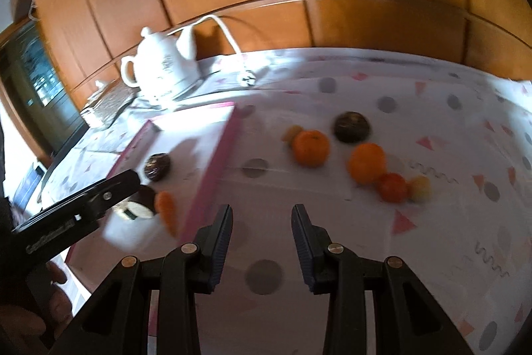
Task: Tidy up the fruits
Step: 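Withdraw both grippers from the tray toward the remaining fruit, then close the right gripper on the yellow round fruit, then grasp an orange with the left gripper while the right holds the yellow fruit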
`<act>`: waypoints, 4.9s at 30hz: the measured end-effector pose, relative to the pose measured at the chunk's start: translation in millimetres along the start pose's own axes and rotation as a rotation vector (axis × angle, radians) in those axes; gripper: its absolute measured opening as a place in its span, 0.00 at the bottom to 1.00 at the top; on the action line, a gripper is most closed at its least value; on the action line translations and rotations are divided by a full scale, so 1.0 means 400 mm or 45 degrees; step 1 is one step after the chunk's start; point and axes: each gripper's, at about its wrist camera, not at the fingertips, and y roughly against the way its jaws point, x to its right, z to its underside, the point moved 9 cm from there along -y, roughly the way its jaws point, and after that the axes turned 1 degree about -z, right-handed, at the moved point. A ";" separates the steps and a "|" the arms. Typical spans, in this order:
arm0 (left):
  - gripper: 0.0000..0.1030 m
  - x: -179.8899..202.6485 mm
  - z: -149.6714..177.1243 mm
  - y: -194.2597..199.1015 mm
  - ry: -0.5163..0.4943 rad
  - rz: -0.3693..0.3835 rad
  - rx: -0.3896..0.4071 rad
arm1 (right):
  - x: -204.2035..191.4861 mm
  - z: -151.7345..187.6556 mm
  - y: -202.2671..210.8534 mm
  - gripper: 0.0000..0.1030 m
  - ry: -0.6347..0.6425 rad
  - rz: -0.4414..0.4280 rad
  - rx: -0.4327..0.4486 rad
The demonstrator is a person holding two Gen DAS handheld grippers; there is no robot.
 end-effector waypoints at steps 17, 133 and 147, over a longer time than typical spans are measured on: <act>0.55 0.159 0.047 -0.024 -0.163 0.097 -0.054 | 0.221 0.044 0.040 0.36 -0.180 0.184 0.020; 0.35 0.319 0.104 -0.190 -0.248 0.194 -0.155 | 0.477 0.017 -0.042 0.27 -0.284 0.366 0.017; 0.36 0.325 0.122 -0.215 -0.284 0.181 -0.110 | 0.480 0.016 -0.039 0.27 -0.298 0.350 0.028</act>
